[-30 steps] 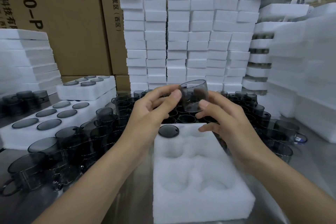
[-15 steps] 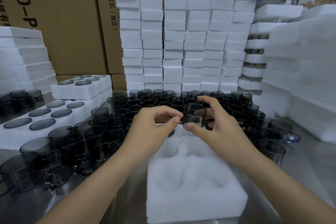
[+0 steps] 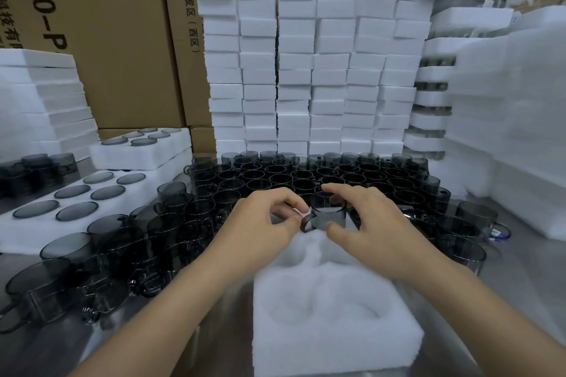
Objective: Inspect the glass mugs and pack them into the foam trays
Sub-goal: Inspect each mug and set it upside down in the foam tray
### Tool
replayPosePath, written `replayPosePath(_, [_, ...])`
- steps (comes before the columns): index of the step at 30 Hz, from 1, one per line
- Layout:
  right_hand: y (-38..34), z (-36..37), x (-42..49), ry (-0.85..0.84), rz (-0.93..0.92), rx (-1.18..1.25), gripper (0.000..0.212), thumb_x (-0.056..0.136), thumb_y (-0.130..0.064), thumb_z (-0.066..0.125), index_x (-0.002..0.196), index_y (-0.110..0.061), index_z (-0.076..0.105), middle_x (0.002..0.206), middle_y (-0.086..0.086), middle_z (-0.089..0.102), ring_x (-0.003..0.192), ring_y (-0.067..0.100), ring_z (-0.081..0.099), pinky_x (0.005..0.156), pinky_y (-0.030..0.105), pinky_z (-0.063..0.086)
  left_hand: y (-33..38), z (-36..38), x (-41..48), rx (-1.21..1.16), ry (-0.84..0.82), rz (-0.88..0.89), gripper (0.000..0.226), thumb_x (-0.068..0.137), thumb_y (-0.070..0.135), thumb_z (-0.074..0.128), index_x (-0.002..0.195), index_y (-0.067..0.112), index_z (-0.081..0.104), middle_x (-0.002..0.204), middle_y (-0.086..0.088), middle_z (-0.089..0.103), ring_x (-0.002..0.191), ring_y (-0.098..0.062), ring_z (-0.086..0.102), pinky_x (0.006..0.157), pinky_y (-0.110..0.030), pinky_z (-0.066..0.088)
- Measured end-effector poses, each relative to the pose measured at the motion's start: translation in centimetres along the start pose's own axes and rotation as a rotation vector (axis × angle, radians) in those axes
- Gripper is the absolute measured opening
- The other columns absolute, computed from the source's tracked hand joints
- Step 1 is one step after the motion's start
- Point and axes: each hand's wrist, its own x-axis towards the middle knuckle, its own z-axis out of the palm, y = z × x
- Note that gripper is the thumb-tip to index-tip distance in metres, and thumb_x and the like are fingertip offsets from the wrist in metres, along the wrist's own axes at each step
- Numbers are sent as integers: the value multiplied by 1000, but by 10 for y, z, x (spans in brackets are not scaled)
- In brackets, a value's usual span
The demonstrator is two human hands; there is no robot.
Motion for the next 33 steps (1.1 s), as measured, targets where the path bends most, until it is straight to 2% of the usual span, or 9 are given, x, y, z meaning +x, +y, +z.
replayPosePath(3, [-3, -2, -1, 32, -22, -29, 64, 95, -51, 59, 157, -43, 43, 144, -22, 52, 138, 6, 37, 118, 37, 35, 1, 1, -3, 130, 22, 47, 34, 95, 17, 64, 101, 49, 73, 98, 23, 71, 97, 0, 67, 85, -31, 55])
replayPosePath(6, [-3, -3, -2, 61, -11, -29, 60, 95, -54, 52, 153, -39, 50, 143, -20, 54, 138, 6, 40, 117, 35, 35, 6, -2, -5, 241, 40, 71, 35, 88, 25, 57, 107, 51, 72, 104, 26, 64, 108, 2, 58, 94, -37, 52])
replayPosePath(11, [-4, -2, 0, 14, 75, -3, 56, 93, -50, 57, 149, -41, 52, 135, -16, 57, 137, 11, 40, 118, 38, 33, 13, -6, -8, 303, 11, 86, 38, 88, 26, 54, 110, 49, 74, 105, 26, 62, 112, 0, 53, 101, -43, 49])
replayPosePath(15, [-6, 0, 0, 49, 78, -38, 54, 95, -64, 50, 145, -43, 55, 131, -20, 57, 135, 9, 41, 113, 36, 24, 15, -7, -8, 333, 2, 98, 36, 93, 22, 58, 112, 49, 73, 109, 24, 62, 115, -1, 52, 106, -46, 46])
replayPosePath(20, [-3, -4, 1, 5, 134, 53, 49, 98, -62, 57, 140, -39, 63, 134, -19, 63, 137, 10, 48, 120, 45, 35, 16, -6, -10, 345, -18, 118, 35, 93, 25, 55, 111, 49, 73, 110, 24, 61, 113, 2, 48, 105, -45, 44])
replayPosePath(25, [-2, -2, 4, -33, 165, -17, 49, 93, -66, 63, 136, -45, 65, 158, -18, 42, 154, 11, 24, 124, 48, 20, 13, -5, -8, 394, -60, 107, 31, 96, 24, 58, 102, 49, 76, 110, 28, 58, 114, 5, 42, 104, -40, 43])
replayPosePath(29, [-1, 3, 7, -65, 167, -45, 48, 92, -67, 63, 135, -46, 66, 165, -14, 38, 158, 12, 21, 125, 50, 21, 11, -7, -7, 423, -108, 121, 30, 96, 28, 57, 101, 48, 79, 114, 32, 57, 116, 5, 40, 108, -38, 41])
replayPosePath(31, [1, 3, 6, -46, 144, -62, 48, 91, -69, 61, 134, -47, 66, 163, -17, 39, 157, 10, 22, 124, 48, 20, 13, -5, -8, 439, -34, 175, 28, 95, 31, 54, 94, 45, 79, 114, 29, 59, 114, 5, 44, 106, -38, 40])
replayPosePath(33, [4, -3, 3, 37, 108, -61, 43, 93, -66, 59, 131, -46, 67, 151, -20, 49, 147, 10, 38, 121, 47, 29, 17, -4, -11, 380, 152, 250, 26, 89, 27, 53, 79, 37, 74, 100, 22, 64, 103, -3, 56, 95, -41, 45])
